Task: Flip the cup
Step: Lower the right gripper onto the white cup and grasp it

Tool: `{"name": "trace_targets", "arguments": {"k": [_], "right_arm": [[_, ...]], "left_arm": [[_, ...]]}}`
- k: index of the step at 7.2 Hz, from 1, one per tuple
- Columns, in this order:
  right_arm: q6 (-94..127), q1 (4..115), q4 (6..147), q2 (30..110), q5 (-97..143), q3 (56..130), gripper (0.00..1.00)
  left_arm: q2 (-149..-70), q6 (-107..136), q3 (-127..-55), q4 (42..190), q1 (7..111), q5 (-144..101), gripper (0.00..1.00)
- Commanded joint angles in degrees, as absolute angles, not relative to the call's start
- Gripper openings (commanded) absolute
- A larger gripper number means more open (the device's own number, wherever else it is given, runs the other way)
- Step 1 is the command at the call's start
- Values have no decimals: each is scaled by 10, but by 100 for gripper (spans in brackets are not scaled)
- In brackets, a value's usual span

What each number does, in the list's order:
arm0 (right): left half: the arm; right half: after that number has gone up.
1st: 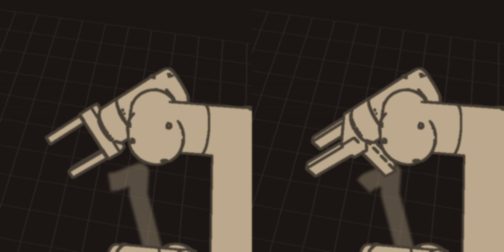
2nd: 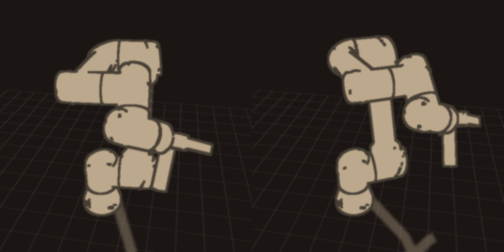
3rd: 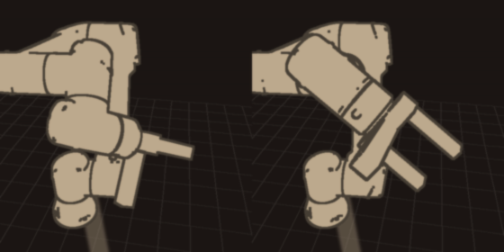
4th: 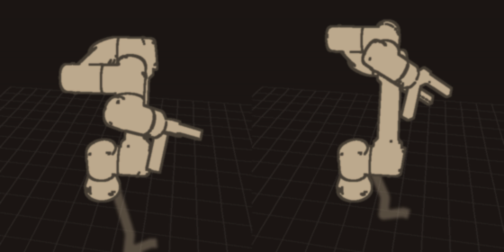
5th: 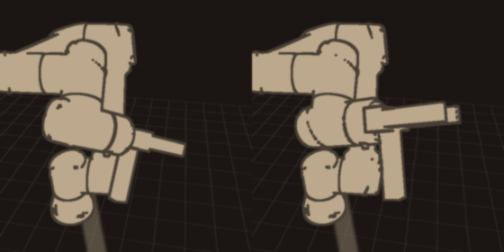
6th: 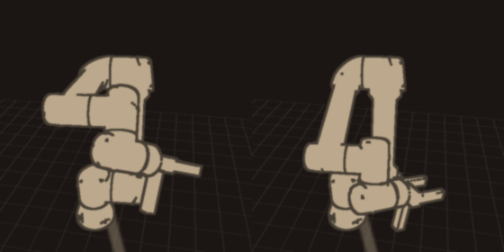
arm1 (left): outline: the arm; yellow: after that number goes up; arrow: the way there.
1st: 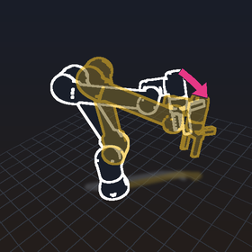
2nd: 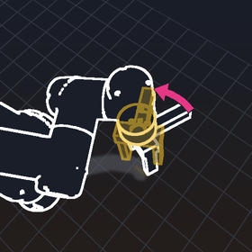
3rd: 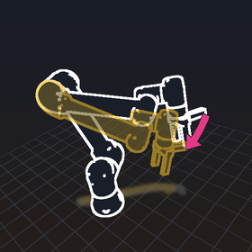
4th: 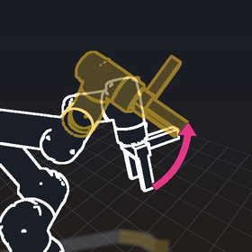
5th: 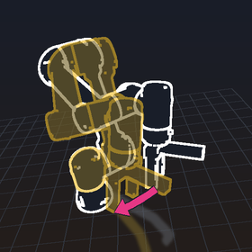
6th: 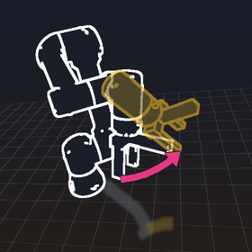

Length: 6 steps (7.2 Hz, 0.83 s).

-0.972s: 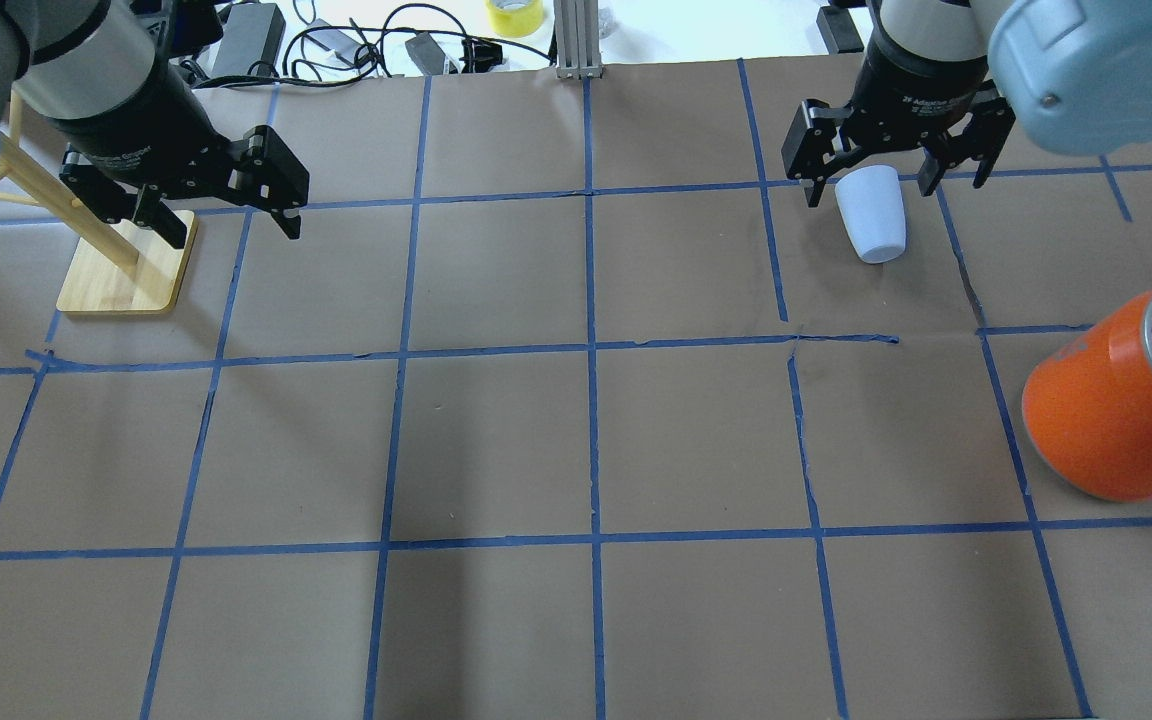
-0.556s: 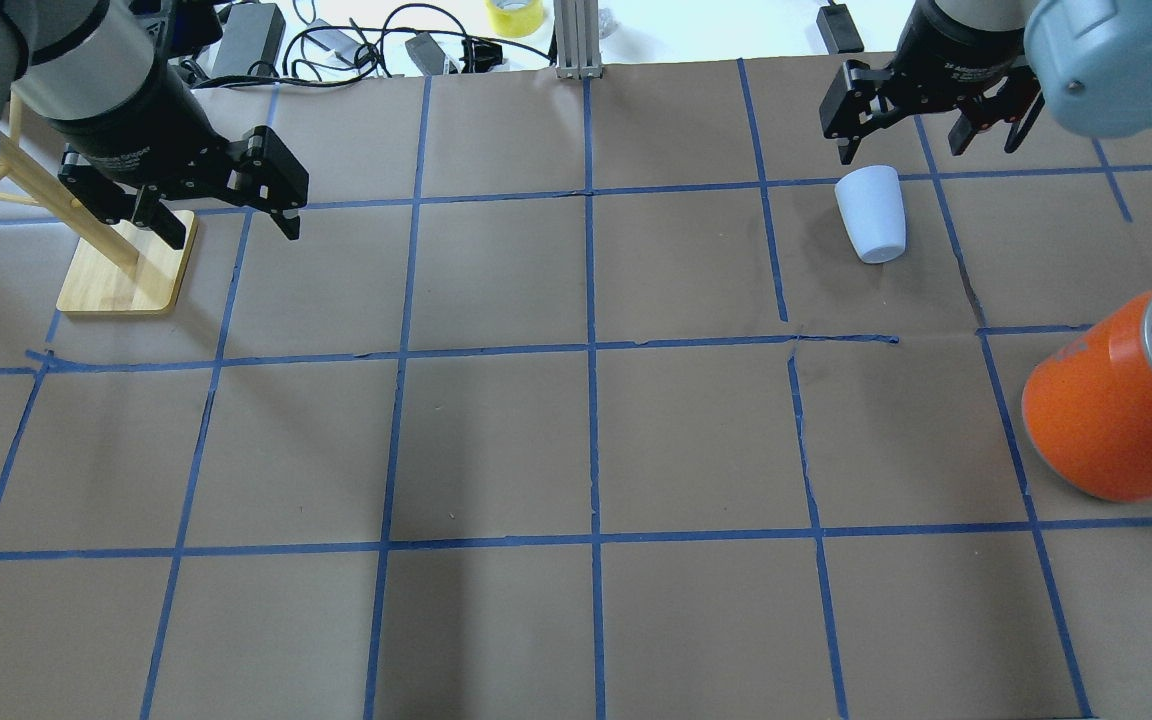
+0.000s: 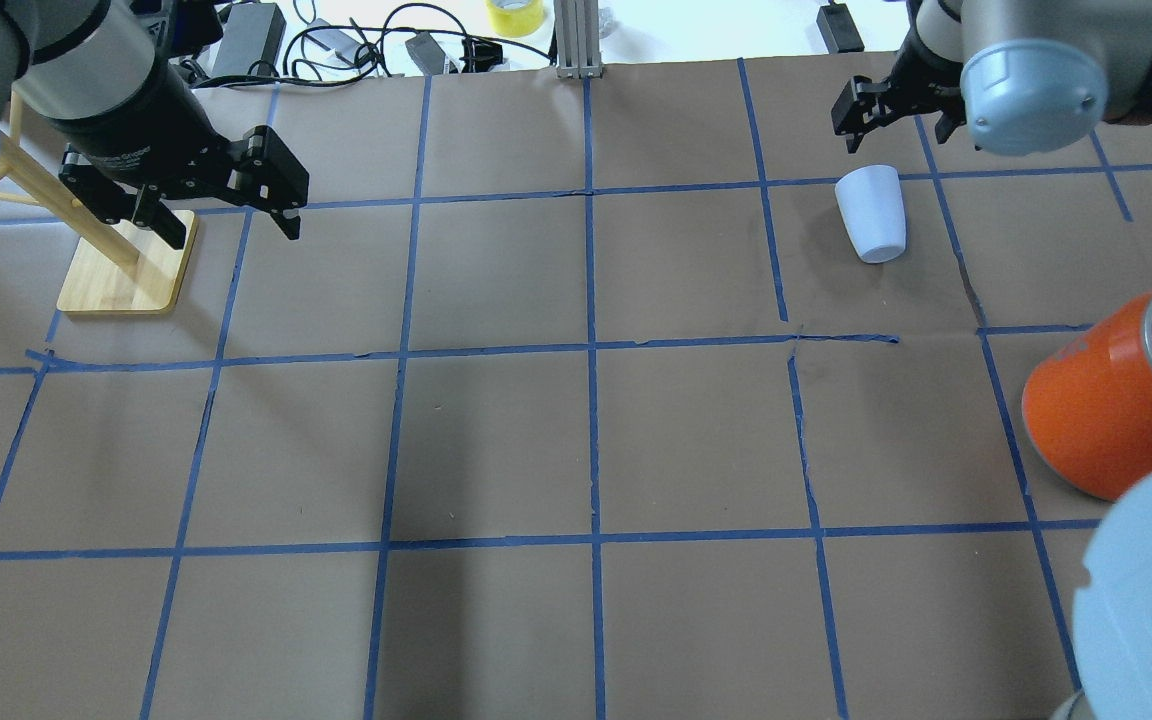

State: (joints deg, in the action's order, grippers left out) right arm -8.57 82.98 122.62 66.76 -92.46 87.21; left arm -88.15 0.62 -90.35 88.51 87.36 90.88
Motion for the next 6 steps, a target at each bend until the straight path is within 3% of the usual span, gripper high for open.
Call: {"name": "trace_targets", "arguments": {"k": [1,6], "right_arm": [[-93,828,1273,597,-925,871,100],[-94,802,1273,550,-926,875,100]], "left_arm": [[-882,6,-904,885,874,909,100],[-882,6,-904,885,874,909,100]]}}
